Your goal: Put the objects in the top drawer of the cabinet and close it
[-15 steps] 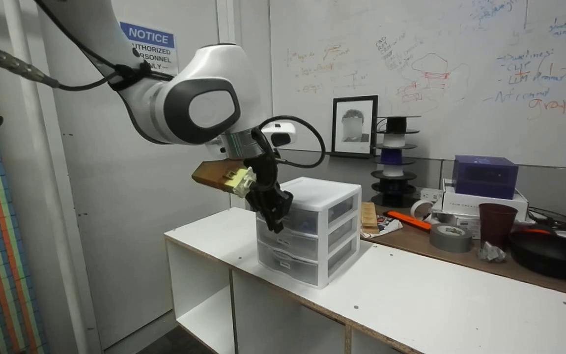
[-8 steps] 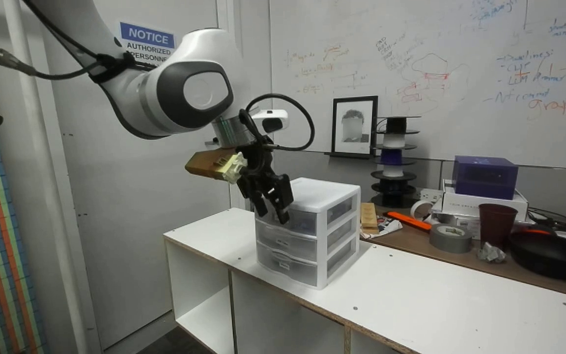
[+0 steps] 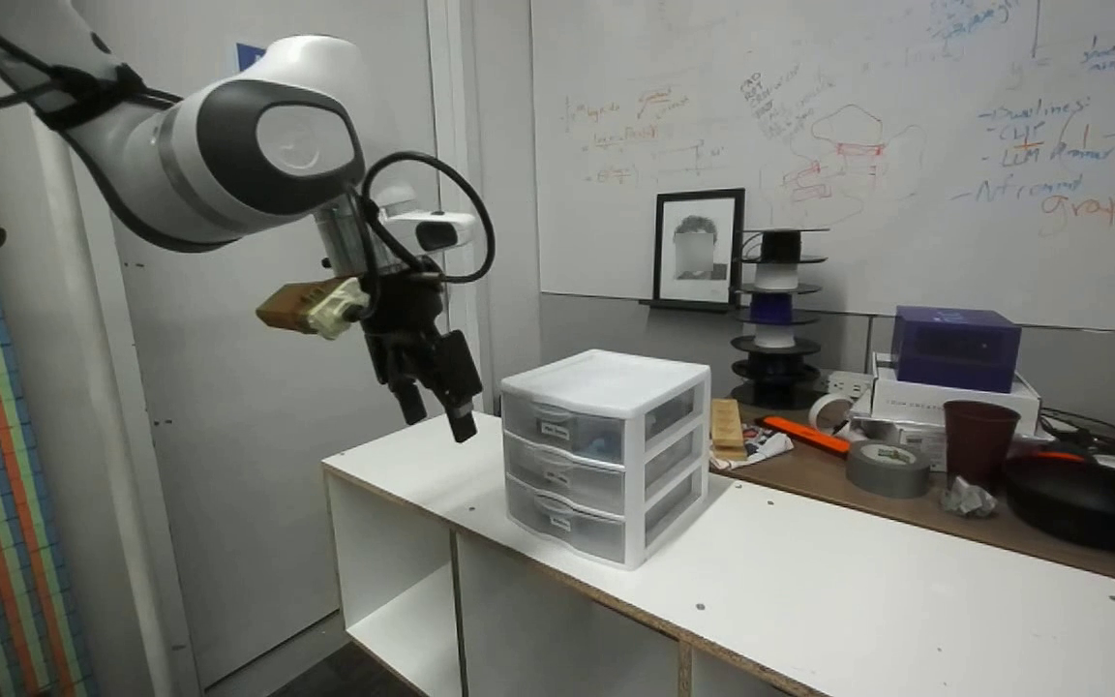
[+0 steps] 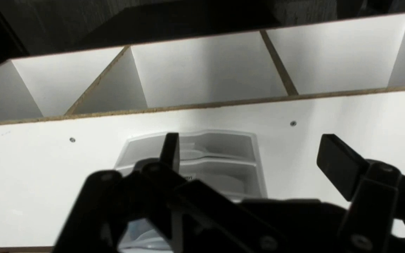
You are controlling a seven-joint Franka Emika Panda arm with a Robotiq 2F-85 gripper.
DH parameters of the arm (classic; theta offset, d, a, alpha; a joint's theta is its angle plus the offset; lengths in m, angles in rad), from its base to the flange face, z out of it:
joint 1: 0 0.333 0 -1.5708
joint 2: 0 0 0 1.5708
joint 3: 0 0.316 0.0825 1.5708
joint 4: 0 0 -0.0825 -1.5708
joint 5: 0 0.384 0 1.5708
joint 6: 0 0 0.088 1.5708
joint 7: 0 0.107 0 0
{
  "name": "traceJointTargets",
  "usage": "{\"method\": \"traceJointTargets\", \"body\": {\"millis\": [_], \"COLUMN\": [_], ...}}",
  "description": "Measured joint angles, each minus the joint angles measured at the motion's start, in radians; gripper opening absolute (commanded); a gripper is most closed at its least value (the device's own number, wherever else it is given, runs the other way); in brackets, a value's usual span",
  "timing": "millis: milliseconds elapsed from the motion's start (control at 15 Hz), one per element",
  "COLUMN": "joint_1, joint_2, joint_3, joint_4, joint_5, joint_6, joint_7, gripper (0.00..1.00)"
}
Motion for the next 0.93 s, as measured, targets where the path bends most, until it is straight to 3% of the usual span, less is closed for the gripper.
{"method": "traceJointTargets", "body": {"millis": [400,733,933], "joint_1": [0.005,0.043,0.062], "joint_2": [-0.124,-0.231,-0.29], "joint_3": [0.058,0.071,0.071], "joint_4": [-0.101,-0.168,-0.212], "joint_5": [0.117,0.253,0.278], "joint_6": [-0.125,-0.179,-0.183], "joint_7": [0.011,-0.028,-0.08], "gripper": [1.0,1.0,1.0]}}
